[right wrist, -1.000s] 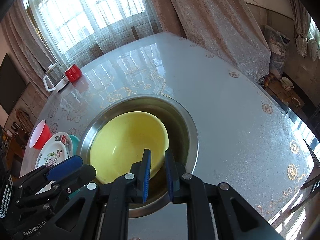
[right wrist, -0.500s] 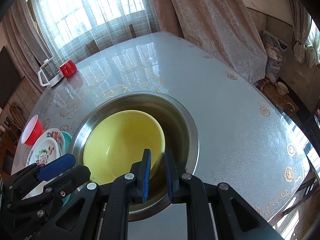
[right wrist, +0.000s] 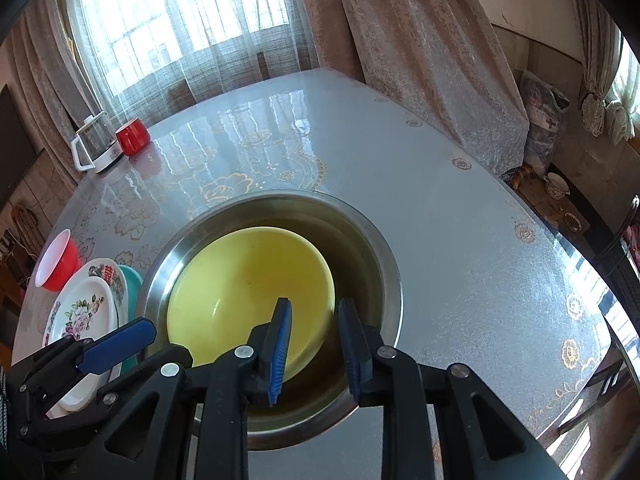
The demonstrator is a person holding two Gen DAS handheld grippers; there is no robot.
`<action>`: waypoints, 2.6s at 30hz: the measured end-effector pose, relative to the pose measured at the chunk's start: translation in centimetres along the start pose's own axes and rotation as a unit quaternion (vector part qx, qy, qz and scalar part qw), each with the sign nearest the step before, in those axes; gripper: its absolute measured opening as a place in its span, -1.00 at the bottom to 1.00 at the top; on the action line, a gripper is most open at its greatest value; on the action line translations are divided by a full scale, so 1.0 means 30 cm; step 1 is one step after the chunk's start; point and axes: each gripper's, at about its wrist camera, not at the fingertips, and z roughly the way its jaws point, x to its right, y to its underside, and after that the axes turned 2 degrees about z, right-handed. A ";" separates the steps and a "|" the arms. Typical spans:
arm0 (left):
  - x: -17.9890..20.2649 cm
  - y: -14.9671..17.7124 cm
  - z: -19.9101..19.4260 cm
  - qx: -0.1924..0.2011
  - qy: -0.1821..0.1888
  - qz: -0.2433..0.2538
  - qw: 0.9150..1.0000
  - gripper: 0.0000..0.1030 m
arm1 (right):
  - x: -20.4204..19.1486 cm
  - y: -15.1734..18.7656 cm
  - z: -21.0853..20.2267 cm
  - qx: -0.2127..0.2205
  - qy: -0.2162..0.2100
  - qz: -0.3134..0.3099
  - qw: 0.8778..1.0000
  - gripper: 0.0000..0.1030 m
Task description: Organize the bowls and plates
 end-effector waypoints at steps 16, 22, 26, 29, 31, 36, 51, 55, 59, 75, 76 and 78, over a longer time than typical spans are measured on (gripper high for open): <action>0.012 -0.004 0.003 0.000 -0.002 0.009 1.000 -0.27 | -0.011 0.004 -0.026 0.036 0.009 -0.003 0.999 -0.48; 0.025 0.004 -0.001 0.003 -0.006 0.017 1.000 -0.28 | -0.014 0.002 -0.023 0.038 0.016 -0.004 0.999 -0.48; 0.023 0.008 -0.008 0.007 -0.002 0.014 1.000 -0.28 | -0.020 0.000 -0.023 0.045 0.026 -0.011 0.999 -0.48; 0.015 0.007 -0.019 0.013 -0.002 0.008 1.000 -0.28 | -0.019 -0.005 -0.040 0.055 0.012 -0.005 0.998 -0.48; 0.011 0.006 -0.019 0.013 -0.004 0.007 1.000 -0.28 | -0.026 -0.009 -0.045 0.058 0.012 -0.011 0.998 -0.48; 0.023 -0.001 -0.008 0.012 -0.002 0.014 1.000 -0.28 | -0.015 -0.002 -0.021 0.046 0.009 -0.006 0.999 -0.48; 0.020 -0.027 -0.011 0.020 -0.015 0.009 1.000 -0.28 | -0.001 0.014 0.002 0.034 0.018 -0.005 0.999 -0.48; 0.009 -0.037 -0.044 0.030 -0.020 0.009 0.999 -0.28 | -0.012 0.007 -0.016 0.044 0.009 -0.006 0.999 -0.48; -0.003 -0.039 -0.066 0.036 -0.024 0.010 0.999 -0.28 | -0.028 0.005 -0.028 0.050 0.002 -0.010 0.999 -0.47; -0.121 0.023 -0.139 0.042 -0.054 -0.034 0.997 -0.28 | -0.125 0.005 -0.064 0.059 -0.053 -0.026 0.997 -0.39; -0.128 0.027 -0.144 0.043 -0.057 -0.035 0.997 -0.28 | -0.138 0.004 -0.066 0.060 -0.058 -0.031 0.996 -0.39; -0.142 0.036 -0.154 0.045 -0.063 -0.040 0.996 -0.28 | -0.163 0.002 -0.070 0.061 -0.067 -0.040 0.995 -0.39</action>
